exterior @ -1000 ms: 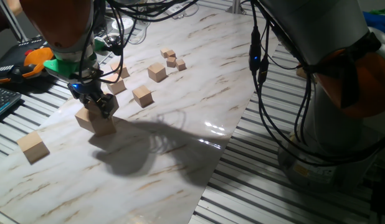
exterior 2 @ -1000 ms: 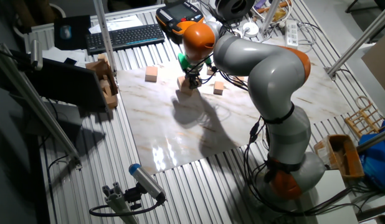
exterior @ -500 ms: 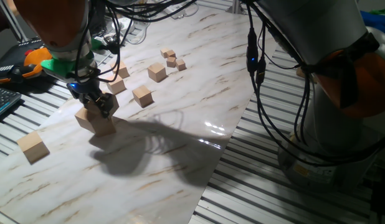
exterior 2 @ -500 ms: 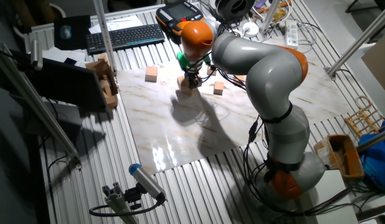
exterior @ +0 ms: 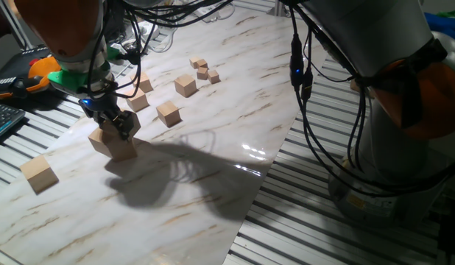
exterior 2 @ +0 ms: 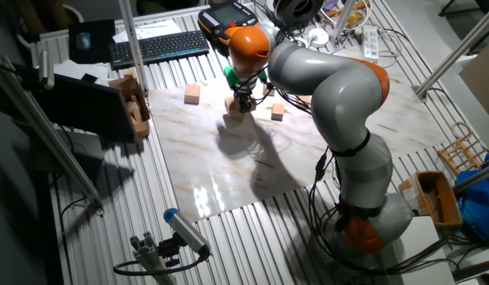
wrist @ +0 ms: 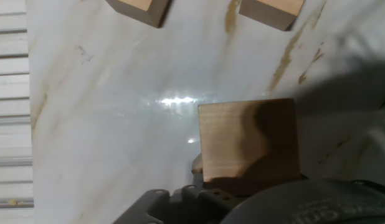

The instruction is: Stack the blocks into a cross shape

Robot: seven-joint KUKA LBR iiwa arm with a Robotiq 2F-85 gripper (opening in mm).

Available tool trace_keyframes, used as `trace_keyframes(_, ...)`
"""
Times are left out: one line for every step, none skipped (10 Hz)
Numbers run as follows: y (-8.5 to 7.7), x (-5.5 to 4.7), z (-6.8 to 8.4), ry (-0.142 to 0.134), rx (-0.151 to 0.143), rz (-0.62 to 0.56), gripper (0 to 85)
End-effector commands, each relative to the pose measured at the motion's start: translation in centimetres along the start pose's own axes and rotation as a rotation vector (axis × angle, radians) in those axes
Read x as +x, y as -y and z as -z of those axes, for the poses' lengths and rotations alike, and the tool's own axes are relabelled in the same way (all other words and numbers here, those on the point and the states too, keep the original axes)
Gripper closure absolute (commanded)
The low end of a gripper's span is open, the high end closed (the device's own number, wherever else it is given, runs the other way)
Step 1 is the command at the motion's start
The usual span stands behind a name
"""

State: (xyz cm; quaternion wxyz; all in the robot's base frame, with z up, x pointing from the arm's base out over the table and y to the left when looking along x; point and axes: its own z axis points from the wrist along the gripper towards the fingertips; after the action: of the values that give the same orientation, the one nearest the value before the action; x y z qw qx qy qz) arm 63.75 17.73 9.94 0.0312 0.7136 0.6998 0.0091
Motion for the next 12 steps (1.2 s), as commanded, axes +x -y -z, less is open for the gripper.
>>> trace_keyframes(0.03, 0.02, -0.06, 0.005, 0.004, 0.0, 85.0)
trace_keyframes(0.03, 0.01, -0.06, 0.005, 0.004, -0.002, 85.0)
trace_keyframes(0.03, 0.01, -0.09, 0.006, 0.002, -0.003, 85.0)
trace_keyframes(0.07, -0.03, -0.09, 0.006, 0.002, -0.003, 85.0)
trace_keyframes(0.1, -0.05, -0.02, 0.008, 0.005, 0.0, 85.0)
trace_keyframes(0.11, -0.09, 0.15, 0.003, 0.008, -0.002, 85.0)
trace_keyframes(0.1, -0.11, 0.33, -0.006, 0.015, -0.002, 85.0)
trace_keyframes(0.11, -0.13, 0.39, -0.012, 0.02, -0.003, 85.0)
trace_keyframes(0.11, -0.12, 0.34, -0.015, 0.021, -0.004, 85.0)
trace_keyframes(0.11, -0.12, 0.26, -0.015, 0.018, -0.006, 85.0)
trace_keyframes(0.11, -0.11, 0.21, -0.015, 0.018, -0.006, 85.0)
trace_keyframes(0.1, -0.1, 0.13, -0.015, 0.017, -0.006, 85.0)
